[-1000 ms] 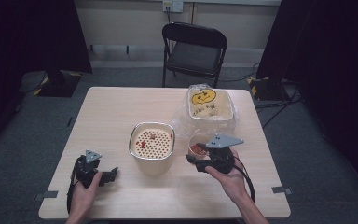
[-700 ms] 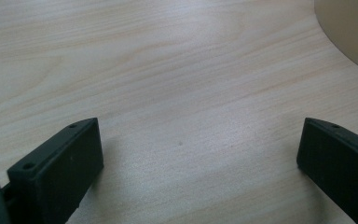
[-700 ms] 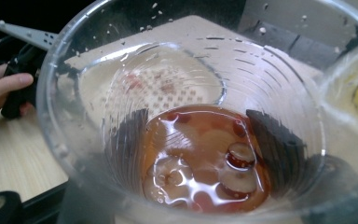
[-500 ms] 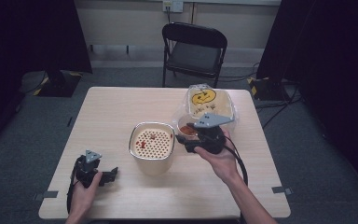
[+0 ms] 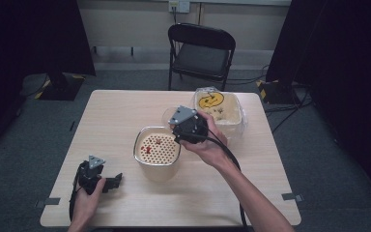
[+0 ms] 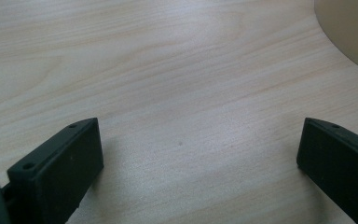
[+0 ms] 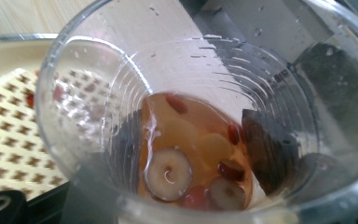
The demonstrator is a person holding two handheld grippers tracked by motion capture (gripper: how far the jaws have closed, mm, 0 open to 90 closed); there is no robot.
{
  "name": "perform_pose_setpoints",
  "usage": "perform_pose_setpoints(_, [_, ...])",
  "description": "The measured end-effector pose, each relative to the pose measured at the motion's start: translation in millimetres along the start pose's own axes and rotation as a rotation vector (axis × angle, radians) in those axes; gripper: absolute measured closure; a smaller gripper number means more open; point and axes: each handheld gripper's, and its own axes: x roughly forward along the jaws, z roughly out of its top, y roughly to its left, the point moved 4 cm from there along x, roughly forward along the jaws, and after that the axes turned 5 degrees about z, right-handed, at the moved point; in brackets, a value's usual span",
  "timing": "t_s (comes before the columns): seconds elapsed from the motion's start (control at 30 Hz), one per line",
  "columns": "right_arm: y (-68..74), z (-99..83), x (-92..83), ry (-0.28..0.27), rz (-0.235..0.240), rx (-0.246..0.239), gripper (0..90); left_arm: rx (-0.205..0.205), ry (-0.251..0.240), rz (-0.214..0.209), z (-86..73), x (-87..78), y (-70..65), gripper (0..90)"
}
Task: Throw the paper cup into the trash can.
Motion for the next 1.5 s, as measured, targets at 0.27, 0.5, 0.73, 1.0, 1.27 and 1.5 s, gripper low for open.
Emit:
perform_pose_setpoints(0.27, [2.6, 10.8, 21.2, 0.12, -0.096, -0.187, 44.0, 0.001, 0.0, 0.0, 0.0, 0.0, 0.0, 0.0])
perform_pose_setpoints(0.5, [5.2, 8.9, 31.7, 0.193, -0.155, -0.313, 44.4, 0.0, 0.0, 0.0, 0.0, 0.0, 0.0, 0.0])
perform_pose_setpoints(0.73, [7.6, 5.9, 37.9, 0.253, -0.23, -0.436, 45.1, 0.0, 0.0, 0.0, 0.0, 0.0, 0.0, 0.0])
perform_pose_setpoints(1.0, [10.7, 4.8, 41.1, 0.297, -0.293, -0.555, 45.6, 0.0, 0.0, 0.0, 0.0, 0.0, 0.0, 0.0])
perform_pose_setpoints(1.27, [15.6, 6.9, 43.3, 0.333, -0.359, -0.68, 45.9, 0.0, 0.0, 0.0, 0.0, 0.0, 0.0, 0.0])
perform_pose_setpoints(1.5, [18.6, 8.6, 44.2, 0.36, -0.428, -0.781, 46.2, 0.0, 0.0, 0.0, 0.0, 0.0, 0.0, 0.0])
